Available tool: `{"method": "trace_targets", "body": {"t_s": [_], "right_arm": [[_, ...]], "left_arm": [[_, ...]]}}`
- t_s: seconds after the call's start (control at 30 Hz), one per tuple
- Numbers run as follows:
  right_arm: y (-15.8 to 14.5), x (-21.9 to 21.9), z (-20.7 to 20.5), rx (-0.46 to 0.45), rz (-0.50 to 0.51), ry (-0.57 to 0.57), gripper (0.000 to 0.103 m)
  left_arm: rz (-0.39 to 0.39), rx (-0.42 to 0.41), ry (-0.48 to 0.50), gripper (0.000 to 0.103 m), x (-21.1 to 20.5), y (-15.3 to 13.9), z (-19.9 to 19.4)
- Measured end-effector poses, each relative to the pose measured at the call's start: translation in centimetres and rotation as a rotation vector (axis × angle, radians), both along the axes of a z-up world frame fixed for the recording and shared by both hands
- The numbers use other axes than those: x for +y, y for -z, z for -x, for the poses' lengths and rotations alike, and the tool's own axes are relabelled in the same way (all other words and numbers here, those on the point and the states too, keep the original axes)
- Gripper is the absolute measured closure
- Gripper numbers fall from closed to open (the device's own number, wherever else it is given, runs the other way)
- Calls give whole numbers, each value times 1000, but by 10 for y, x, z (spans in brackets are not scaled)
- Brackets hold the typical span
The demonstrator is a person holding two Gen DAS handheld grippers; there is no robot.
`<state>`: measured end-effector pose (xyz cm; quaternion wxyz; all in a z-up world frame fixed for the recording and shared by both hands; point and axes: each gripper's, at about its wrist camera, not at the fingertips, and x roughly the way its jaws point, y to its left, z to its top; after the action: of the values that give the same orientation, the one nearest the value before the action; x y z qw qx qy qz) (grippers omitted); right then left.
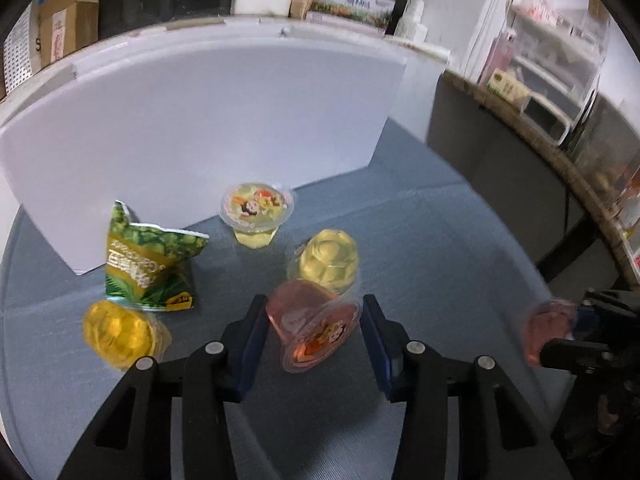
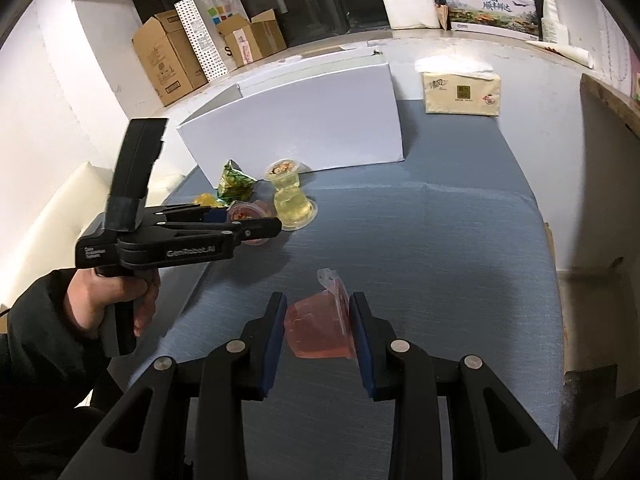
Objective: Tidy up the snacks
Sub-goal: 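Carry both pink jelly cups into the white box and open both tools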
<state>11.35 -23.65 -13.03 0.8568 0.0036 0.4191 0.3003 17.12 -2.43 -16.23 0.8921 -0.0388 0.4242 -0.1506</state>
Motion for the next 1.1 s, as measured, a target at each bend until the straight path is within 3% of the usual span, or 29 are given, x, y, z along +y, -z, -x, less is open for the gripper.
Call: {"method": "trace_targets", "body": {"t_s": [0.23, 0.57, 0.73, 0.87, 0.9, 0.93, 0.97, 1.0, 1.03, 1.1], "right_arm": [[-15, 13, -14, -23, -31, -28, 68], [-104, 77, -93, -228, -62, -147, 68], [-128, 103, -157, -235, -69, -136, 68], [-123, 115, -200, -178, -55, -107, 68], [-119, 119, -207, -164, -40, -106, 67], [-114, 122, -212, -148, -18, -106, 57], [-107, 127, -219, -132, 18, -88, 43], [-103, 128, -222, -128, 39, -68, 14], [-99, 128, -224, -127, 50, -54, 7], [-95, 124, -223, -132, 27, -49, 7]], "left_arm": [[54, -109, -43, 52, 26, -46, 28], [83, -296, -142, 52, 89, -135, -9], [85, -287, -171, 52, 110, -149, -67], [47, -227, -187, 52, 112, -138, -105], [42, -211, -193, 47, 111, -133, -108], [38, -196, -199, 41, 112, -129, -113], [32, -186, -199, 20, 112, -125, -115], [18, -186, -199, 0, 111, -122, -115], [8, -188, -191, 0, 110, -120, -114], [-15, -178, -167, 0, 108, -115, -113]]}}
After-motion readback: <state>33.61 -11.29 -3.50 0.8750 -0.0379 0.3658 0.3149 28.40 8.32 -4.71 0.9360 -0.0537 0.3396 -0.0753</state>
